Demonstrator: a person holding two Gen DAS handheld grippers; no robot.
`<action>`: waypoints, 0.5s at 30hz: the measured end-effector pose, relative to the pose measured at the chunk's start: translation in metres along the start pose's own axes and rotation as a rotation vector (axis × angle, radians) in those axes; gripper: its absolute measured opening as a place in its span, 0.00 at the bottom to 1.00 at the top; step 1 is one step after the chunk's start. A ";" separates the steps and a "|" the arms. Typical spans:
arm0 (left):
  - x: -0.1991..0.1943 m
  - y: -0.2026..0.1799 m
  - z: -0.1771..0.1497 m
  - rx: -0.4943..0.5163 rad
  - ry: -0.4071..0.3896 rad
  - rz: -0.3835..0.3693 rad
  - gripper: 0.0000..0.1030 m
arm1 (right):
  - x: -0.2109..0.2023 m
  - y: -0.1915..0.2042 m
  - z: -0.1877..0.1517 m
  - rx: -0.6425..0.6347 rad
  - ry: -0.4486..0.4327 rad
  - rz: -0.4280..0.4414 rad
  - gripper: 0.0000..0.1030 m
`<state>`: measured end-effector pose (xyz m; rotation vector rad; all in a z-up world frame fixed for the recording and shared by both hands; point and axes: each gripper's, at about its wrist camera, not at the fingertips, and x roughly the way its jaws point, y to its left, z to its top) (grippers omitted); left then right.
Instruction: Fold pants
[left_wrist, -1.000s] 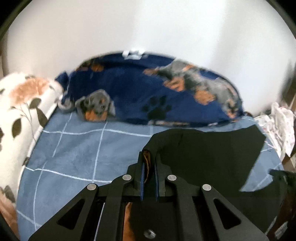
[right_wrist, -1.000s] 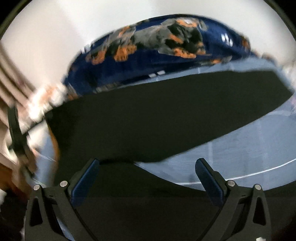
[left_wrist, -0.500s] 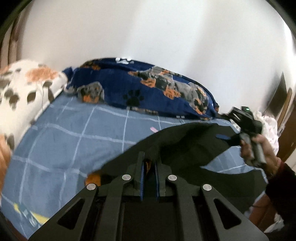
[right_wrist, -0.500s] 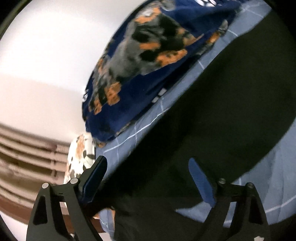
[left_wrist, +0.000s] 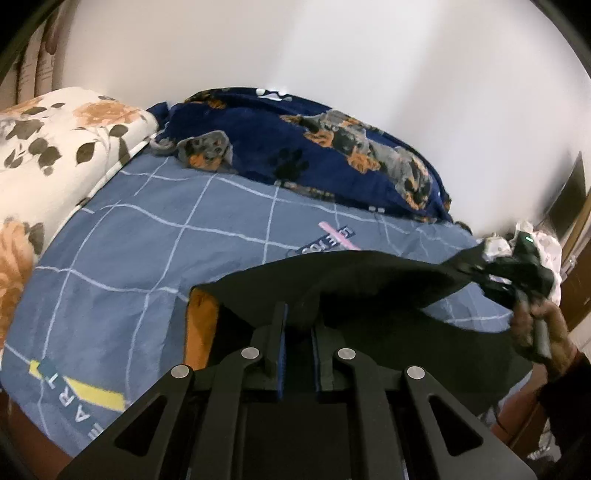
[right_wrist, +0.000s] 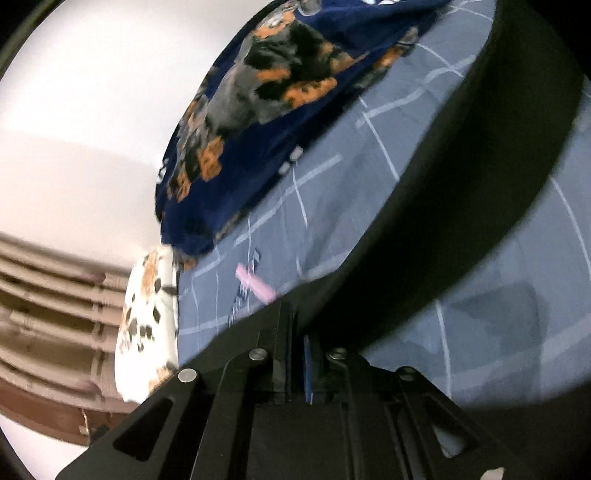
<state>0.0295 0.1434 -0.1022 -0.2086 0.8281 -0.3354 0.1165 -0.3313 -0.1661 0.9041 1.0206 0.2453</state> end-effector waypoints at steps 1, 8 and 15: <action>-0.003 0.001 -0.003 0.006 0.006 0.009 0.11 | -0.008 -0.003 -0.012 -0.002 -0.002 0.002 0.06; -0.015 0.011 -0.034 0.010 0.054 0.052 0.13 | -0.035 -0.013 -0.088 -0.010 0.016 -0.031 0.05; -0.018 0.020 -0.066 -0.009 0.107 0.078 0.14 | -0.039 -0.038 -0.137 0.048 0.065 -0.055 0.05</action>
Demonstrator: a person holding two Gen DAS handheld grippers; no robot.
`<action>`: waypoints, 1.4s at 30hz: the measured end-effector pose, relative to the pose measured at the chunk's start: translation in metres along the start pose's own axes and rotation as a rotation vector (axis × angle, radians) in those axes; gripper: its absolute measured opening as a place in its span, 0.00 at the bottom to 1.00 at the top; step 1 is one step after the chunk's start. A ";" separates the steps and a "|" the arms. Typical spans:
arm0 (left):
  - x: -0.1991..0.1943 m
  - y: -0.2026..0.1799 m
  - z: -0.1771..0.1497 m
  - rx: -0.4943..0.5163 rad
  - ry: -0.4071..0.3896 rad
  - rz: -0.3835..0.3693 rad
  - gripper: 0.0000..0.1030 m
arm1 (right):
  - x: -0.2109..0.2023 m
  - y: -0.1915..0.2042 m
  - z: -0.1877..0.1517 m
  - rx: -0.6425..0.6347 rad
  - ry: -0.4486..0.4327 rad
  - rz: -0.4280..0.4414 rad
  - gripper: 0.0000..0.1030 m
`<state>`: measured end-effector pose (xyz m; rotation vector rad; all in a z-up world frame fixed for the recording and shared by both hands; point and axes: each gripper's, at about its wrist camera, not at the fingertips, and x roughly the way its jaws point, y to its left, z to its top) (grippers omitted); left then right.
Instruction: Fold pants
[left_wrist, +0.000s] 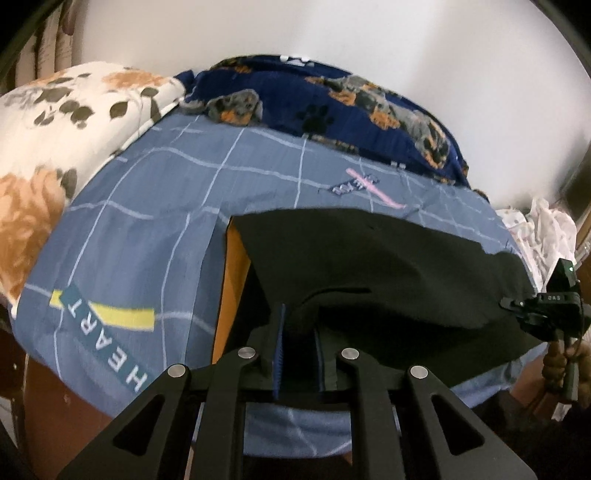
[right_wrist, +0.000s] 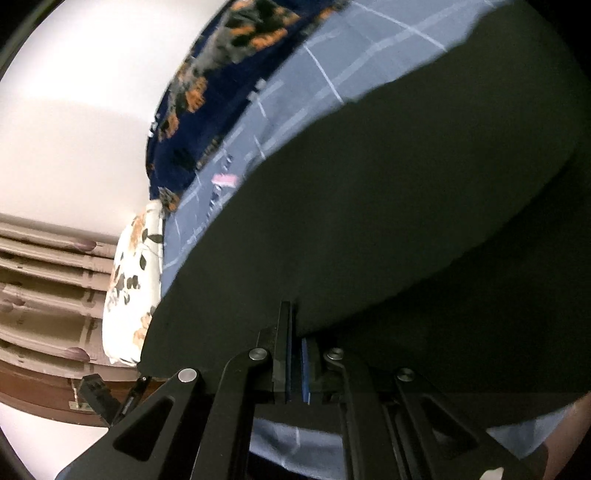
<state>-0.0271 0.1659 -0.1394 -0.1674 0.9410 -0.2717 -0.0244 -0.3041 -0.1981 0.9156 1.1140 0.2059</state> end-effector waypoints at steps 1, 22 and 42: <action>0.001 0.000 -0.002 -0.002 0.006 0.003 0.14 | 0.001 -0.002 -0.003 0.005 0.004 -0.002 0.05; -0.006 0.015 -0.021 -0.010 0.046 0.145 0.17 | 0.020 -0.031 -0.052 0.092 0.111 -0.017 0.04; 0.049 -0.100 -0.010 0.247 0.108 -0.005 0.22 | 0.025 -0.034 -0.048 0.130 0.121 0.056 0.07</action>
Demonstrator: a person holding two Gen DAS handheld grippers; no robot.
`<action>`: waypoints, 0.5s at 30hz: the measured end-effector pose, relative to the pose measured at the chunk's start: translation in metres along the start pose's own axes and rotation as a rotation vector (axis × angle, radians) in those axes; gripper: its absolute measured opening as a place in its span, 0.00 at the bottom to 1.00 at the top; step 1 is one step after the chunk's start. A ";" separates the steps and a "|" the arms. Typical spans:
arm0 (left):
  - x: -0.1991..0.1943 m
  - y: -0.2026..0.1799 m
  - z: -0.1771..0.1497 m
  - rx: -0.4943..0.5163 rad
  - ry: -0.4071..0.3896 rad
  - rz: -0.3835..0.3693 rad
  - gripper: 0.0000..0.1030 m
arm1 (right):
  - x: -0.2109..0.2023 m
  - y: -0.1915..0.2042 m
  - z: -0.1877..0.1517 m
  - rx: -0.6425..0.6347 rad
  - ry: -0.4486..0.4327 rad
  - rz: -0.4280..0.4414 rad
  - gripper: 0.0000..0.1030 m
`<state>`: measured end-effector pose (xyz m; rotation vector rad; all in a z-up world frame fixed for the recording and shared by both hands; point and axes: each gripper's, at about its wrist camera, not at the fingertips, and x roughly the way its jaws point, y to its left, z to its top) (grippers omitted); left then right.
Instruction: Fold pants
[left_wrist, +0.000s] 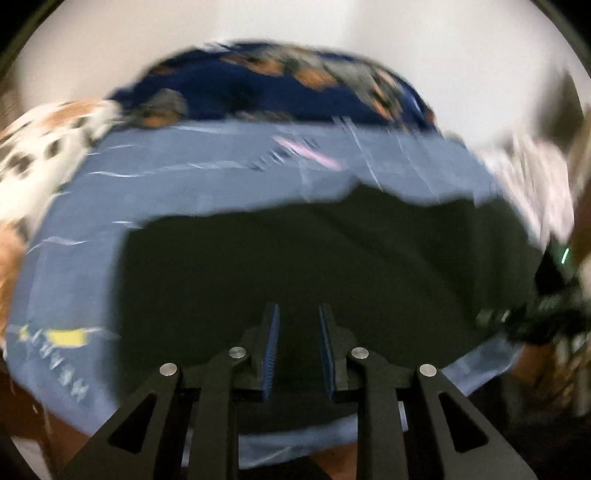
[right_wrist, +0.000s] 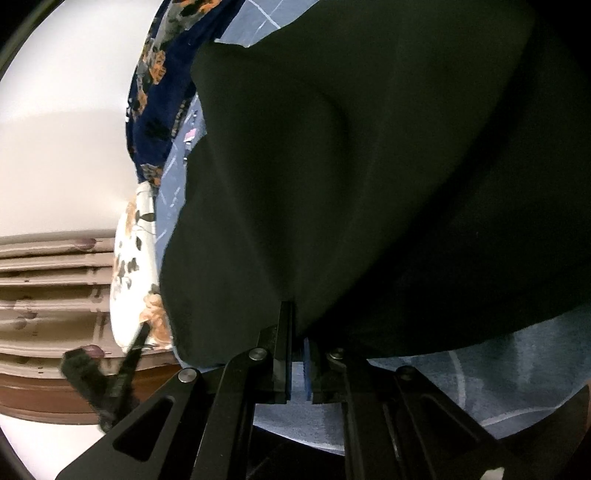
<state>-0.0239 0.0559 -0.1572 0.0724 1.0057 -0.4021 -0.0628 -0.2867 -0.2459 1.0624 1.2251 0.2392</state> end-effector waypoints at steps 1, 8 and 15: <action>0.009 -0.005 -0.001 0.007 0.021 -0.004 0.22 | -0.001 -0.001 0.001 0.004 0.001 0.015 0.08; 0.035 -0.005 -0.006 -0.075 0.051 -0.049 0.22 | -0.043 -0.022 0.035 0.044 -0.116 0.106 0.32; 0.036 -0.004 -0.007 -0.066 0.049 -0.048 0.22 | -0.116 -0.060 0.122 0.071 -0.359 0.163 0.35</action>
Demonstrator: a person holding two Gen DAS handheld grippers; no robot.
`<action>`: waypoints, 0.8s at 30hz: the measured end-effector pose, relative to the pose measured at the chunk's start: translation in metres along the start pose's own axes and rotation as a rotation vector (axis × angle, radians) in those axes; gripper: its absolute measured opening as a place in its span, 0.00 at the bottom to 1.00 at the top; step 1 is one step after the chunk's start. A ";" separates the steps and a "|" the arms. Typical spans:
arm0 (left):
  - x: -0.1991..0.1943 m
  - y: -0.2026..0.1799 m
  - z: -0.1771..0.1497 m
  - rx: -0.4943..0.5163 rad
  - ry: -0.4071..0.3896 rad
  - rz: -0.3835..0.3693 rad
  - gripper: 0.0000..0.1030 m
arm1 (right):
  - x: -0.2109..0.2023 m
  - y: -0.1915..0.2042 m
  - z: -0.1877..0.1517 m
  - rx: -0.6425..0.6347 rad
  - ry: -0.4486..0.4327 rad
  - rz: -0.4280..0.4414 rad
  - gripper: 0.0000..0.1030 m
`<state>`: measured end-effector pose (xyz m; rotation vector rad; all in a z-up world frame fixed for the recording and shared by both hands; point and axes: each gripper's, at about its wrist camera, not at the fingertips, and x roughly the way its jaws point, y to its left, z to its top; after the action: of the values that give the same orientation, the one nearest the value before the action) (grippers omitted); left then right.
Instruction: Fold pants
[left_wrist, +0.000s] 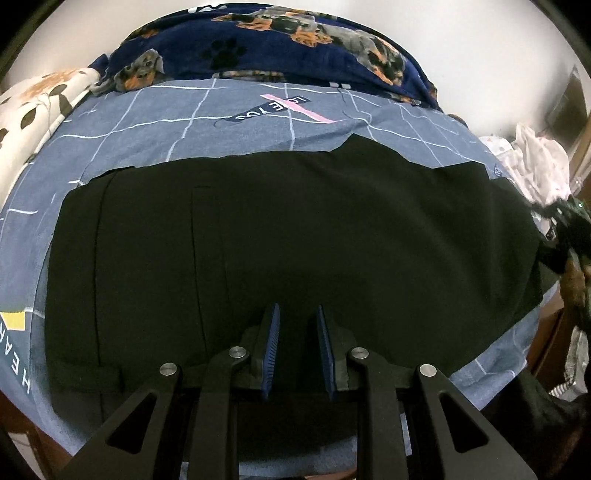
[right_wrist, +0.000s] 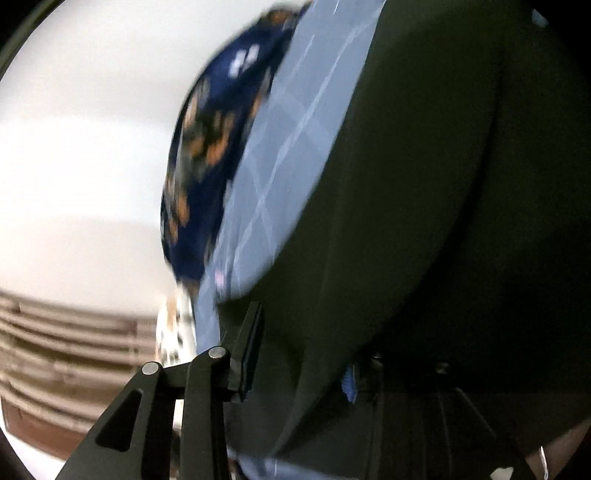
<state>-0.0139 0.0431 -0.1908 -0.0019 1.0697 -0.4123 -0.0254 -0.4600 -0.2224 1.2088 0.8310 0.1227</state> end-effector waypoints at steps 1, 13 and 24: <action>0.002 0.000 0.000 -0.001 0.001 0.000 0.22 | -0.005 -0.005 0.012 0.012 -0.025 -0.001 0.35; 0.002 -0.001 0.001 0.012 0.011 0.013 0.22 | -0.055 -0.050 0.135 0.118 -0.241 -0.080 0.05; 0.005 -0.003 0.003 0.043 0.028 -0.017 0.22 | -0.160 -0.080 0.082 0.060 -0.356 -0.109 0.03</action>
<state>-0.0100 0.0380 -0.1932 0.0326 1.0889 -0.4516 -0.1143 -0.6342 -0.2031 1.1940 0.5894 -0.2030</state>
